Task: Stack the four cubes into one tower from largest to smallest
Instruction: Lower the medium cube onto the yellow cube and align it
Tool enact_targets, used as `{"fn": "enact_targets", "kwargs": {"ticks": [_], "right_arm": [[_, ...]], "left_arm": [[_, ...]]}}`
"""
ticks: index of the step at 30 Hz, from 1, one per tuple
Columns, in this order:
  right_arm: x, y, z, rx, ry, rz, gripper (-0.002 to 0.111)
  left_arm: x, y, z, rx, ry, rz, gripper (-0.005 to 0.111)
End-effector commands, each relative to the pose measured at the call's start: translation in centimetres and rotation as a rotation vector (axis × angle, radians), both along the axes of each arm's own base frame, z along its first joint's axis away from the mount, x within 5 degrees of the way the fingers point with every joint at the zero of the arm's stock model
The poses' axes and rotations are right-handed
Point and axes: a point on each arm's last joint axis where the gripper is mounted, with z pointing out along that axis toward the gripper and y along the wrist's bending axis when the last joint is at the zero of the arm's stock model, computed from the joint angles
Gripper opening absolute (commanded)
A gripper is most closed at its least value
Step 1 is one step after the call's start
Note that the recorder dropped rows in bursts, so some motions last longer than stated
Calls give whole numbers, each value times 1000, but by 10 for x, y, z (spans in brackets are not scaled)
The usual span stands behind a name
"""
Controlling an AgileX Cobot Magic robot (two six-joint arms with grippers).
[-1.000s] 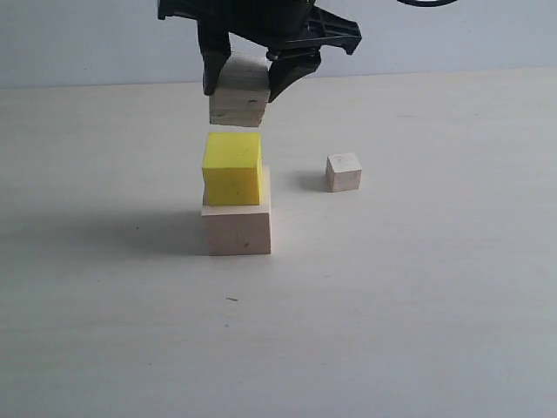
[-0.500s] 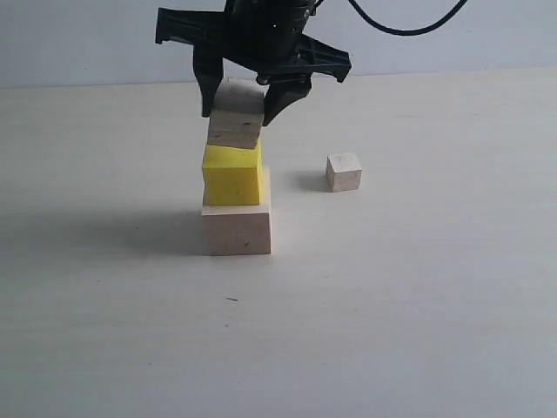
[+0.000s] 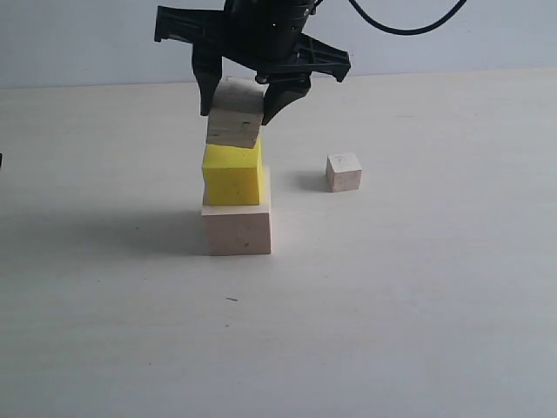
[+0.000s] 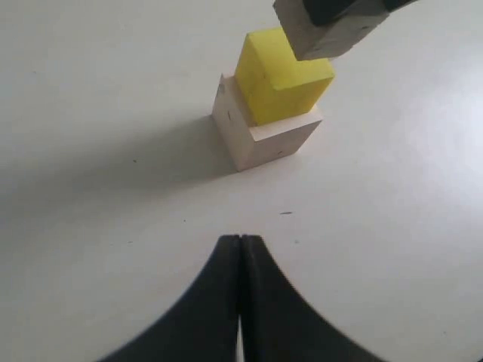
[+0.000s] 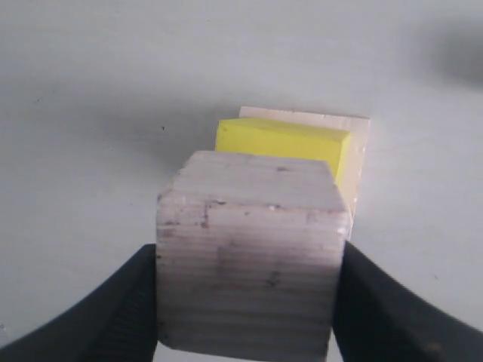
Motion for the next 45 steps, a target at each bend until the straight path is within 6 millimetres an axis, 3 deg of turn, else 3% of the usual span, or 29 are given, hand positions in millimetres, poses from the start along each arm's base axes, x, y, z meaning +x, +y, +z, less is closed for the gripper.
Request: {"fn": "enact_targets", "kwargs": {"ticks": [1,22,25,34,45], "right_arm": [[5,4,-8,-9,3,5,0],[6,3,-10,-21,-8,21,1],[6,3,-10,-21,-8,21,8],[6,3,-10,-21,-8,21,45],[6,3,-10,-21,-8,21,56]], "left_arm": [[1,-2,0,-8,-6,-7,0],[-1,-2,-2,-1,15,-14,0],[-1,-2,-2,-1,15,-14,0],[-1,-2,-2,0,14,-15,0],[-1,-1,-2,2,13,-15,0]]}}
